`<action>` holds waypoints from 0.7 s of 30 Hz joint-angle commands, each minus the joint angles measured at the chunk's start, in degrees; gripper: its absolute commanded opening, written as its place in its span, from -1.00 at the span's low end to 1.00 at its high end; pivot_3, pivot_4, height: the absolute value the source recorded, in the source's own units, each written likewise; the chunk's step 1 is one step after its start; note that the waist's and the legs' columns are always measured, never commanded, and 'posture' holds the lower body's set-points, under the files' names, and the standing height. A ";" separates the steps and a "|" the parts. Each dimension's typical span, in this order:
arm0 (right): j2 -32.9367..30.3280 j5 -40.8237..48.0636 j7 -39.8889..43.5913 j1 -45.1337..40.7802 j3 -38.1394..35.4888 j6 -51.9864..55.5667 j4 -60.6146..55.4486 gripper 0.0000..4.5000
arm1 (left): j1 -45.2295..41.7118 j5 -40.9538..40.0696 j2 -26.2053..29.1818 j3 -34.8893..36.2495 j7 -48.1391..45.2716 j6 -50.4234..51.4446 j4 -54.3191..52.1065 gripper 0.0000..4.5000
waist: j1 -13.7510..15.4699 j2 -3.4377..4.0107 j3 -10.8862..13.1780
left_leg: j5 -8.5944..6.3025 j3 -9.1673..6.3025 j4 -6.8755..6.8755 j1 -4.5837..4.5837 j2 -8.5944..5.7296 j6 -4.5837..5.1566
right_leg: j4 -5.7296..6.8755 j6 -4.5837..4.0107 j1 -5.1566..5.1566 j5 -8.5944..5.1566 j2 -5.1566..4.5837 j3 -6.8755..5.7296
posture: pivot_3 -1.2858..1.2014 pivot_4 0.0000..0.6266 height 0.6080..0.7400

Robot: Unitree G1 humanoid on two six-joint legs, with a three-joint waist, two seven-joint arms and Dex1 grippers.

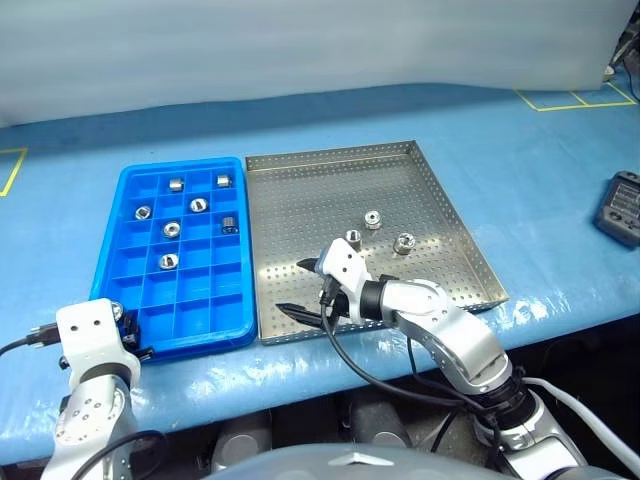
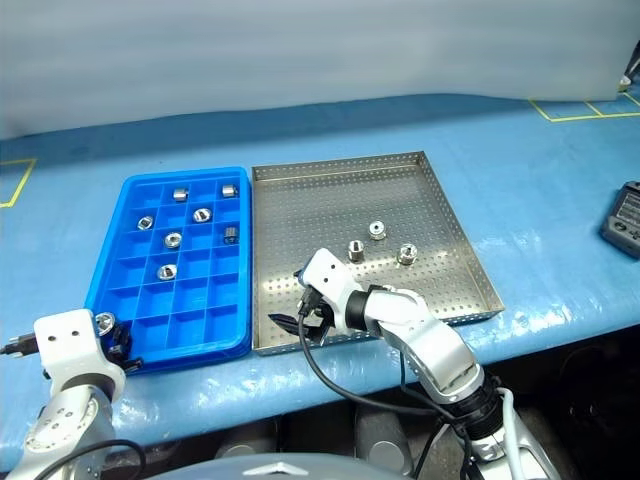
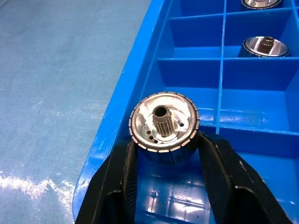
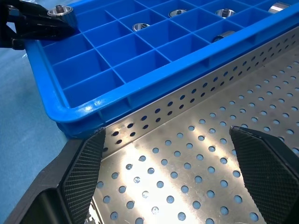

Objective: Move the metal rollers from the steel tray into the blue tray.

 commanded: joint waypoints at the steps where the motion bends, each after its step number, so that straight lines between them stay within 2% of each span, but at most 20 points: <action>1: 0.35 0.08 -0.17 -0.27 -0.57 -1.19 -1.75 1.00 | -1.84 -0.91 0.34 -0.35 -1.48 -0.44 -2.76 0.46 | 0.06 0.00 0.00 | 0.00 0.00 0.00 0.00 0.00 0.00 | 0.00 0.00 0.01 0.00 0.00 0.00 | 0.10 -0.52 1.00; 4: 0.44 -0.06 -0.40 -0.24 -0.84 -1.26 -1.79 1.00 | -4.16 -1.98 1.27 -0.43 -3.44 -3.12 -2.92 0.91 | 0.06 -0.01 0.00 | 0.01 -0.02 0.01 -0.01 0.00 -0.01 | 0.00 0.00 0.02 0.00 0.00 -0.02 | 0.09 -0.52 1.00; 5: 0.42 -0.11 -0.54 -0.16 -0.97 -1.25 -1.88 1.00 | -4.67 -2.41 1.62 -0.61 -4.38 -4.02 -2.86 0.99 | 0.04 -0.01 0.00 | 0.01 -0.02 0.01 -0.02 0.00 -0.01 | -0.01 0.00 0.01 0.00 0.00 -0.02 | 0.08 -0.52 1.00; 9: -0.74 0.29 -2.46 1.74 -4.91 -0.43 -3.37 1.00 | -9.00 -6.78 5.07 -2.68 -11.15 -7.70 -1.79 0.99 | -0.04 -0.01 0.00 | 0.01 -0.03 0.00 -0.04 0.00 -0.01 | -0.02 0.00 0.00 0.00 -0.01 -0.02 | 0.04 -0.52 1.00; 15: -4.34 -0.18 -5.67 6.61 -10.85 1.14 -6.97 1.00 | -17.47 -10.20 15.56 -9.33 -23.04 -11.53 7.87 0.99 | -0.95 0.01 -0.01 | 0.01 0.03 0.01 -0.02 -0.02 -0.01 | -0.03 0.00 0.02 0.00 -0.02 0.00 | -0.04 -0.52 1.00; 21: -5.30 -0.11 -9.23 10.99 -14.95 2.72 -10.81 1.00 | -30.10 -12.79 18.75 -18.39 -32.10 -14.83 21.47 0.99 | -3.51 0.01 -0.01 | 0.01 0.05 0.04 -0.04 -0.02 -0.01 | -0.02 0.02 0.03 0.01 0.00 0.03 | -0.11 -0.52 1.00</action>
